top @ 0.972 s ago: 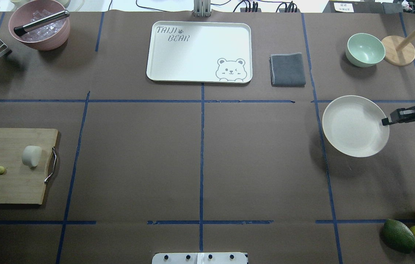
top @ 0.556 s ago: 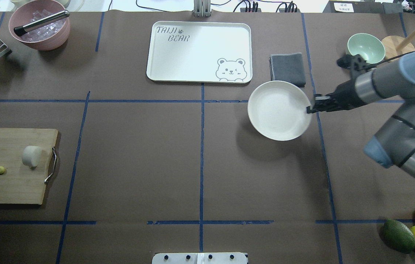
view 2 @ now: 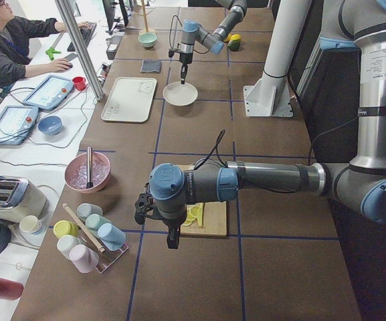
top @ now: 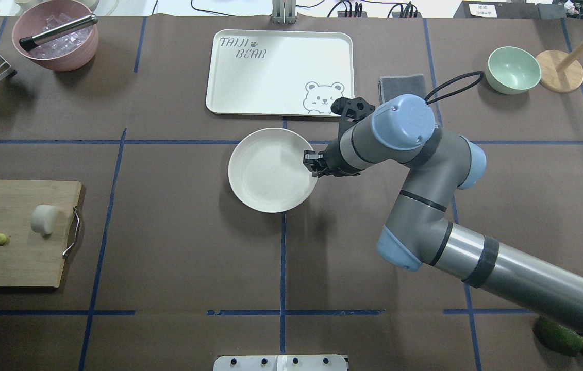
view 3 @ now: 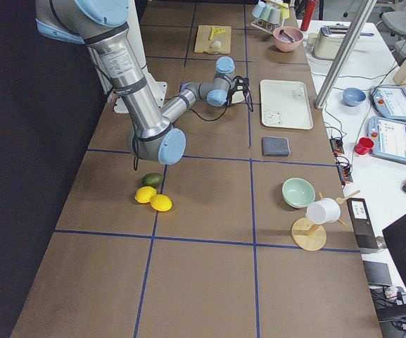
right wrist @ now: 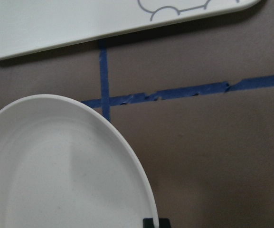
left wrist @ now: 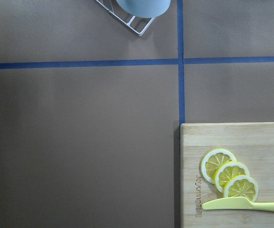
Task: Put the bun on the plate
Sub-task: 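Drag the white plate with the right gripper toward the table center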
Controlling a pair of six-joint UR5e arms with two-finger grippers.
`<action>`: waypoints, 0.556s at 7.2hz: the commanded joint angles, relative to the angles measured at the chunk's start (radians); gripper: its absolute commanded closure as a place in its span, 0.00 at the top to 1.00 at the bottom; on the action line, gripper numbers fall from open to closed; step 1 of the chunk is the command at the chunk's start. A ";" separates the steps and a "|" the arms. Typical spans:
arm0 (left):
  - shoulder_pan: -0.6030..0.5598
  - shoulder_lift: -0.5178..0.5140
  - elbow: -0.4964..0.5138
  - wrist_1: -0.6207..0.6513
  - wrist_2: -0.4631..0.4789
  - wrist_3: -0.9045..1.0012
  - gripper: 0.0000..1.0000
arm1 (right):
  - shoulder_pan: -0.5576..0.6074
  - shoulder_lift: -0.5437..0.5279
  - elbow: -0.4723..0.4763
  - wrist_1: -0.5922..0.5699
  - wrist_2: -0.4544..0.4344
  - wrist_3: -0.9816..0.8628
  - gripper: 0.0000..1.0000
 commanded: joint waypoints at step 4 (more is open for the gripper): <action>0.015 0.000 0.001 0.004 0.000 -0.002 1.00 | -0.096 -0.112 0.105 -0.019 -0.079 0.021 0.00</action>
